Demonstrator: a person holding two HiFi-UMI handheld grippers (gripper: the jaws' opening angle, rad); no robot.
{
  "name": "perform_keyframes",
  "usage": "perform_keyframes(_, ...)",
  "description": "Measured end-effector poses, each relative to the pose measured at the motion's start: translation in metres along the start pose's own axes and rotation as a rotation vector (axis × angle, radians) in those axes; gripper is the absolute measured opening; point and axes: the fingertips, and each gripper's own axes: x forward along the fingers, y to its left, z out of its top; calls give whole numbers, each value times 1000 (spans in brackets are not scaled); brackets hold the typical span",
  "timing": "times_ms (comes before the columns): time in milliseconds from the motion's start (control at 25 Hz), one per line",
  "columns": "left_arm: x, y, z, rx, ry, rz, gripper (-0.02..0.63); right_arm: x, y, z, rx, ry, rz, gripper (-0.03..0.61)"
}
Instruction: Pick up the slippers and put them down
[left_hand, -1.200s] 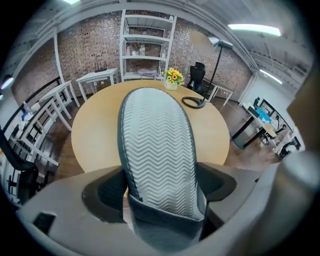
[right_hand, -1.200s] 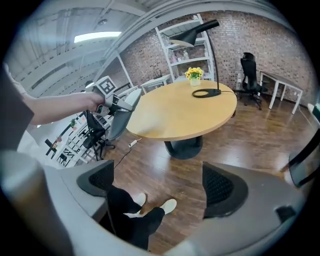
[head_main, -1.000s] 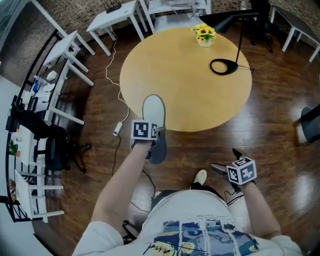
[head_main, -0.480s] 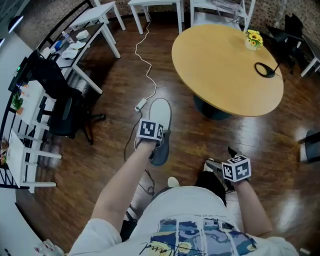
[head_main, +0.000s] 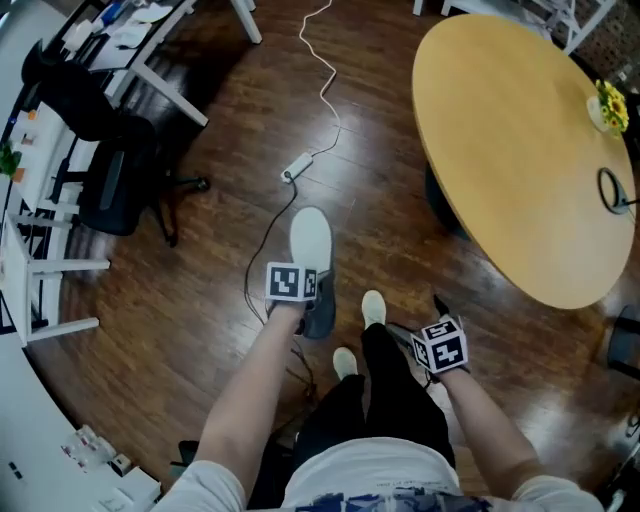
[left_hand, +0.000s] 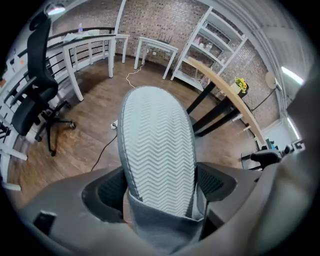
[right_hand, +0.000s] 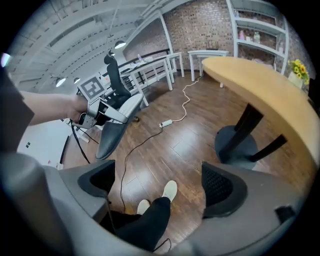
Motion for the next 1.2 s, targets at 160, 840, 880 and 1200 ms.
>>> perform_keyframes(160, 177, 97, 11, -49, 44, 14, 433, 188, -39, -7, 20, 64, 0, 557)
perform_keyframes(840, 672, 300, -89, -67, 156, 152, 469, 485, -97, -69, -45, 47, 105, 538)
perform_keyframes(880, 656, 298, -88, -49, 157, 169, 469, 484, -92, -71, -59, 50, 110, 538)
perform_keyframes(1200, 403, 194, -65, -4, 110, 2, 467, 386, -30, -67, -56, 62, 29, 529)
